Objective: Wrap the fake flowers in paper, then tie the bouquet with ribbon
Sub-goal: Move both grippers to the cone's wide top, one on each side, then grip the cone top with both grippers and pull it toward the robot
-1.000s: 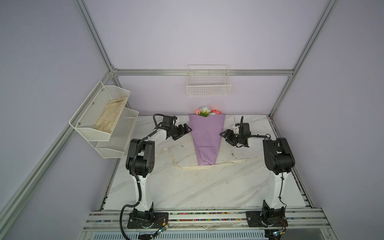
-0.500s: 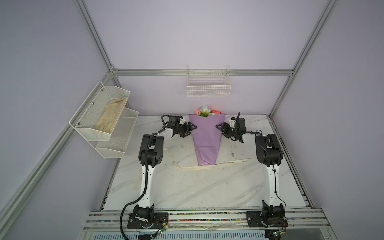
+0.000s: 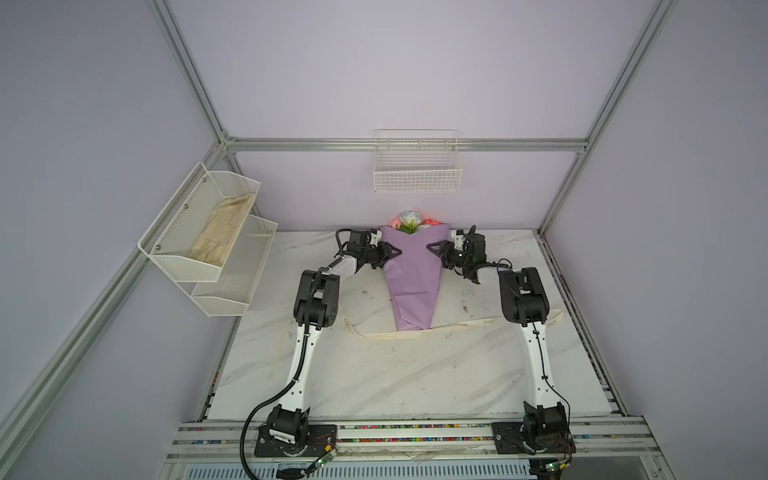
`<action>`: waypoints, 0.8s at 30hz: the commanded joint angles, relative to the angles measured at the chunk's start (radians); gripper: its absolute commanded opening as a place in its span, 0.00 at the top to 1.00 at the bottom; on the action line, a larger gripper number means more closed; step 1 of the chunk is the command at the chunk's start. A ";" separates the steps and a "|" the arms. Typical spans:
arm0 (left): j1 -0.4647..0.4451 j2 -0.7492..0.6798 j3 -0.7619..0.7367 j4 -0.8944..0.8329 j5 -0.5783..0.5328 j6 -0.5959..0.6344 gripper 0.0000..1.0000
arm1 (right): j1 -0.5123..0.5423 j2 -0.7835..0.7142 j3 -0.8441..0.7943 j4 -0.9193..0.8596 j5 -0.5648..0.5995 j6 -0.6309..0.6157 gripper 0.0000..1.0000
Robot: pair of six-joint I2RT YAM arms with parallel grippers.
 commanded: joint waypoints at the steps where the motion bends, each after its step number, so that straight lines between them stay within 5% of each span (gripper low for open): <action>1: -0.002 0.026 0.072 0.010 -0.033 -0.026 0.66 | 0.011 0.059 0.034 -0.005 -0.031 0.041 0.52; 9: -0.004 -0.035 0.069 0.077 -0.041 -0.045 0.90 | 0.012 0.022 0.099 0.003 -0.051 0.078 0.82; 13: -0.004 -0.106 0.029 0.109 -0.056 -0.060 0.98 | 0.012 -0.033 0.096 0.013 -0.047 0.100 0.87; 24: -0.004 -0.314 -0.218 0.163 -0.059 -0.104 0.99 | 0.012 -0.222 -0.068 0.039 -0.051 0.105 0.89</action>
